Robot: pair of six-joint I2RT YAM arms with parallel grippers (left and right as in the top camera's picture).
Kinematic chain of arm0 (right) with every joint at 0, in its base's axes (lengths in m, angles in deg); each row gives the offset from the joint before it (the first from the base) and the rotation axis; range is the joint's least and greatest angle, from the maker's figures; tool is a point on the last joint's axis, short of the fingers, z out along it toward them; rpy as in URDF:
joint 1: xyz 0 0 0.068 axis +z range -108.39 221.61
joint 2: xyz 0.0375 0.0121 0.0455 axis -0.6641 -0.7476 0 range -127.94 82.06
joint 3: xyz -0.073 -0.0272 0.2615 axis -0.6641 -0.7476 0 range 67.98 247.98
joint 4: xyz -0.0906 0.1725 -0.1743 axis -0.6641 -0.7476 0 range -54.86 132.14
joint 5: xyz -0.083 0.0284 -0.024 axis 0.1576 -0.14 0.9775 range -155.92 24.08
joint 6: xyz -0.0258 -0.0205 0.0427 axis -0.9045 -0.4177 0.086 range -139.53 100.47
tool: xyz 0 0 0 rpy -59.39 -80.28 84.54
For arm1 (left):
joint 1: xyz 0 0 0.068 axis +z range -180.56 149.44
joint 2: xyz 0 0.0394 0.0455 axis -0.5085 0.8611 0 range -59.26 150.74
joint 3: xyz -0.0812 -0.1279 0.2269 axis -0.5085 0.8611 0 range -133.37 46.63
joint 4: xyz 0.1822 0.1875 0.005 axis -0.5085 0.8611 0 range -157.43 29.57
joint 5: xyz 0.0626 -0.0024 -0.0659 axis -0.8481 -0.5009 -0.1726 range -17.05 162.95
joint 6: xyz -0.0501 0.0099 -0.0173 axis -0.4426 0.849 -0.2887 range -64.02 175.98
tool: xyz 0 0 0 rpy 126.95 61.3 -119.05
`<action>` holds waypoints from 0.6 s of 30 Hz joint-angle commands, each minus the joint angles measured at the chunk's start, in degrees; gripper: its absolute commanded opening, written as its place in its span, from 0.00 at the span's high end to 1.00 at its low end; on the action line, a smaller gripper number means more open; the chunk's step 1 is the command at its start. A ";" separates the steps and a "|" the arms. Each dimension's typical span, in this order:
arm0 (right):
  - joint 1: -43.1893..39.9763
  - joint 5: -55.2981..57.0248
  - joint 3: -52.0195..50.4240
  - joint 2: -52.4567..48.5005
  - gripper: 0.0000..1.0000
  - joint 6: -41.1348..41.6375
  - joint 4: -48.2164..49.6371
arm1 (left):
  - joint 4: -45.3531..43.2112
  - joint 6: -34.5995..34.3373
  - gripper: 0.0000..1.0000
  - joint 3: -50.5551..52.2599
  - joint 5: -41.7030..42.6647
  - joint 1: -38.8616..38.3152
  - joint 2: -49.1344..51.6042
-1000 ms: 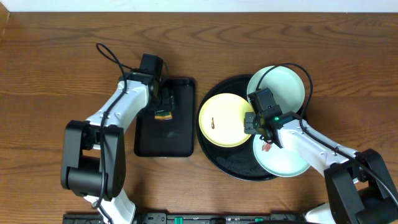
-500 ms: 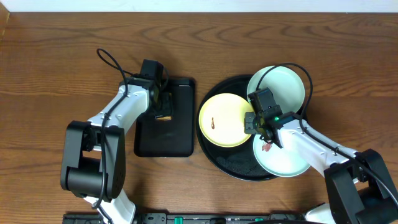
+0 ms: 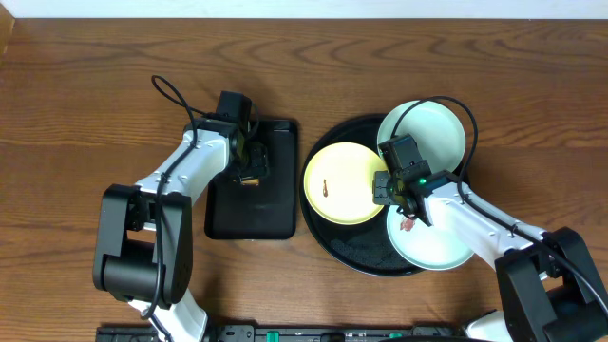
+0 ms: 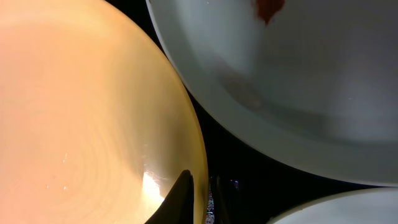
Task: Clean dirty plates on tray and stack at the side
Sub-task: 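Lower left gripper and grasp the green-and-yellow sponge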
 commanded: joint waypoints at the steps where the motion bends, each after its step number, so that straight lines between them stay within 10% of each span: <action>1: 0.11 0.44 -0.39 -0.59 0.89 -0.26 -0.02 | -1.99 0.13 0.27 0.85 0.48 -0.17 -0.26; 10: 0.11 0.44 -0.39 -0.59 0.89 -0.48 -0.02 | -5.66 0.09 0.50 0.85 0.50 -0.20 -0.20; 18: 0.11 0.44 -0.35 -0.59 0.88 -0.46 -0.02 | -5.75 0.11 0.44 2.36 0.50 -0.20 -0.13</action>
